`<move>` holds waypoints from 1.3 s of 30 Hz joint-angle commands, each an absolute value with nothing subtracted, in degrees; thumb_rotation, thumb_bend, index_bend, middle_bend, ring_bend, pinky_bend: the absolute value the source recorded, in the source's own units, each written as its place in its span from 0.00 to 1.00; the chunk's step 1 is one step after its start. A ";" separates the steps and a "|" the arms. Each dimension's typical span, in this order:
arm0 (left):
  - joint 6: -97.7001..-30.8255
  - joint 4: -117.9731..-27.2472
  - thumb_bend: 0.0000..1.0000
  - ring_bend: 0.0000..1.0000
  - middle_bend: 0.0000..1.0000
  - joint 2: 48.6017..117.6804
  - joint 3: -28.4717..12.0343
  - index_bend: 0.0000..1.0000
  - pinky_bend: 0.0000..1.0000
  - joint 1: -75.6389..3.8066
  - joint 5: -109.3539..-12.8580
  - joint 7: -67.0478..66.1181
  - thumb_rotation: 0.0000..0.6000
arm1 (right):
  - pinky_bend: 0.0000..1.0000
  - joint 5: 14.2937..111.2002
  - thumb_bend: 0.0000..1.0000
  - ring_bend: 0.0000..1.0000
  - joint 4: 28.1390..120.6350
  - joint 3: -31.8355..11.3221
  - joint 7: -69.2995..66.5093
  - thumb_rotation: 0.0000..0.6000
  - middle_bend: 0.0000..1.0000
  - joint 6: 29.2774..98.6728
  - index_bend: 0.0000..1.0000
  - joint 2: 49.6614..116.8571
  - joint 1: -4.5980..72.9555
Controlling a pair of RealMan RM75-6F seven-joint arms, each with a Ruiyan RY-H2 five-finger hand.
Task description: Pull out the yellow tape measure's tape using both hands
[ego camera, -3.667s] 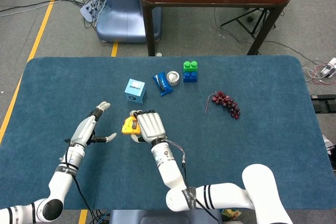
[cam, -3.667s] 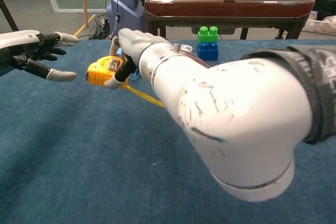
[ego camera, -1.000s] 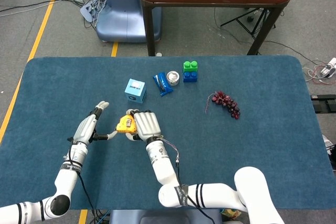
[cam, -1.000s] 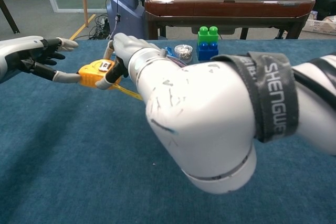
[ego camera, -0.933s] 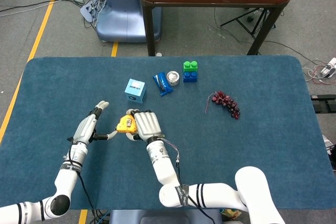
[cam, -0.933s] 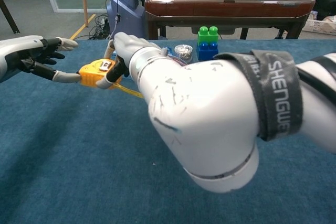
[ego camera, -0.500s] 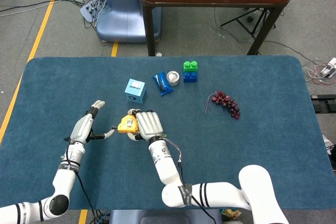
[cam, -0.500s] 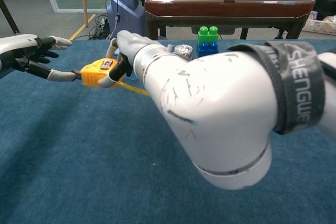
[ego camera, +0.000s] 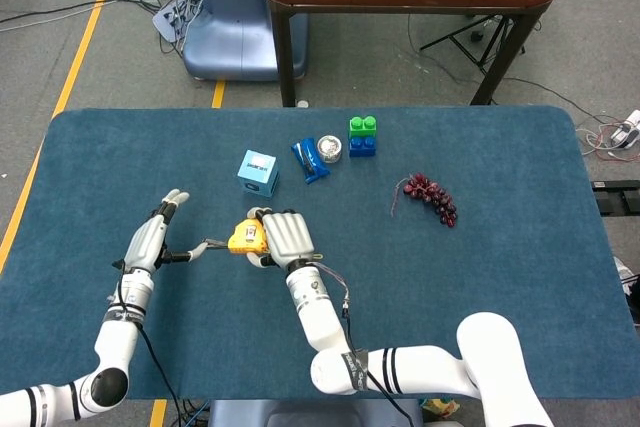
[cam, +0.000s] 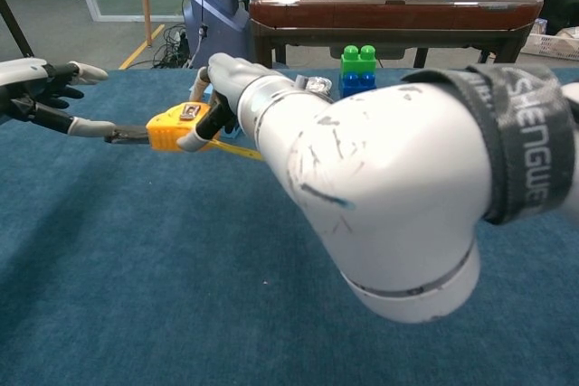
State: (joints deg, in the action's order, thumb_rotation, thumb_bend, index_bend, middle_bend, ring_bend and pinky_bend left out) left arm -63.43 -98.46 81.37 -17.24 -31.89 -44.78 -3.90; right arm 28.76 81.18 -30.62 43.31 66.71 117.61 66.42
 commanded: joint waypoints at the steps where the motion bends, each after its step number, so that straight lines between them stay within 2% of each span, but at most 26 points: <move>1: -63.23 -98.23 0.24 0.00 0.00 81.35 -17.41 0.16 0.00 -31.88 -44.45 -3.78 1.00 | 0.25 28.74 0.54 0.41 81.08 -30.58 43.23 1.00 0.55 66.72 0.57 117.59 66.49; 5: -63.12 -97.93 0.28 0.00 0.00 81.25 -17.51 0.21 0.00 -31.82 -44.25 -3.77 1.00 | 0.25 28.67 0.54 0.42 80.97 -30.51 43.15 1.00 0.55 66.80 0.57 117.45 66.53; 16: -62.57 -97.52 0.36 0.00 0.00 81.02 -17.43 0.24 0.00 -31.75 -43.77 -3.97 1.00 | 0.25 28.38 0.54 0.42 80.84 -30.30 42.83 1.00 0.55 66.79 0.57 117.12 66.53; 29: -62.25 -97.63 0.42 0.00 0.00 81.16 -17.34 0.43 0.00 -31.73 -43.94 -3.90 1.00 | 0.25 27.95 0.54 0.42 80.24 -30.24 42.54 1.00 0.55 66.75 0.57 116.94 66.55; 39: -61.41 -97.22 0.45 0.00 0.00 81.06 -17.33 0.48 0.00 -31.71 -43.79 -3.33 1.00 | 0.25 27.59 0.54 0.42 79.69 -30.39 42.42 1.00 0.55 66.47 0.57 116.89 66.81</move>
